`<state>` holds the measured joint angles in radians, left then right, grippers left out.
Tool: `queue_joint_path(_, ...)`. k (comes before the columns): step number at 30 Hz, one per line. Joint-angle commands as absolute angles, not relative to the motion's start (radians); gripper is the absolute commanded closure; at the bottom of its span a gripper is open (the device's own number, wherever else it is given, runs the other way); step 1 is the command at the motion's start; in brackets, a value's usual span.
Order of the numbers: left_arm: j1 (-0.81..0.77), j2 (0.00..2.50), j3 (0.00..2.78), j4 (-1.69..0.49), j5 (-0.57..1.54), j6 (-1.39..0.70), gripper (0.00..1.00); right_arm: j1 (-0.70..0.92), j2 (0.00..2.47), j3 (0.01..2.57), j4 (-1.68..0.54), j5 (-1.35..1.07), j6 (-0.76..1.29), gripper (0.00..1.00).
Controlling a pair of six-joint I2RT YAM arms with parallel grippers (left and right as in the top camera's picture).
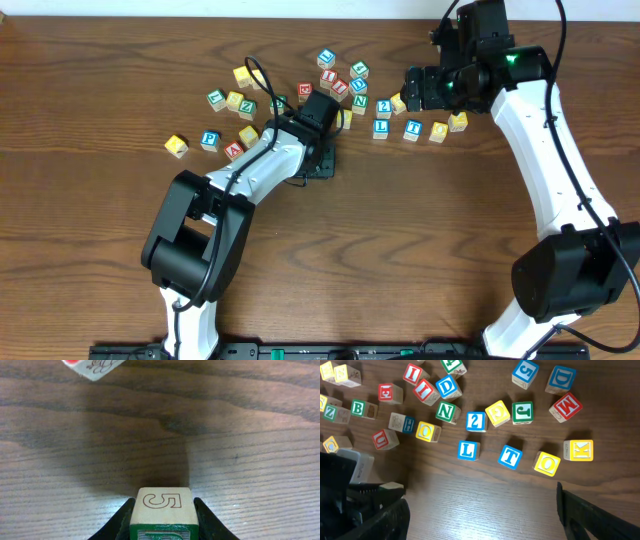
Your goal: Spell out ROBOT
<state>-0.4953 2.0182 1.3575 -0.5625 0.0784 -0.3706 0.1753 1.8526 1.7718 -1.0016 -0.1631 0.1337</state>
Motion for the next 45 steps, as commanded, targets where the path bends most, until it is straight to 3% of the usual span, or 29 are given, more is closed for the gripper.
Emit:
queue_joint_path(1,-0.494,2.031,1.402,-0.601,0.087,-0.384,0.74,0.185,1.853,1.784,-1.003,-0.159,0.141,0.11)
queue_joint_path(9,-0.494,2.031,1.425,-0.642,0.086,-0.383,0.76,0.185,1.853,1.784,-1.002,-0.159,0.141,0.1)
queue_joint_path(14,-0.494,2.031,1.425,-0.638,0.086,-0.383,0.66,0.185,1.853,1.784,-1.003,-0.159,0.141,0.1)
queue_joint_path(29,-0.492,2.03,1.431,-0.631,0.086,-0.375,0.64,0.185,1.853,1.784,-1.013,-0.159,0.141,0.1)
queue_joint_path(39,-0.422,1.961,1.641,-0.737,0.086,-0.236,0.6,0.185,1.853,1.784,-1.009,-0.155,0.141,0.08)
queue_joint_path(41,-0.397,1.948,1.678,-0.746,0.086,-0.231,0.6,0.185,1.853,1.784,-1.002,-0.155,0.141,0.01)
queue_joint_path(45,-0.341,1.94,1.724,-0.745,0.086,-0.232,0.6,0.185,1.853,1.784,-0.999,-0.156,0.142,0.01)
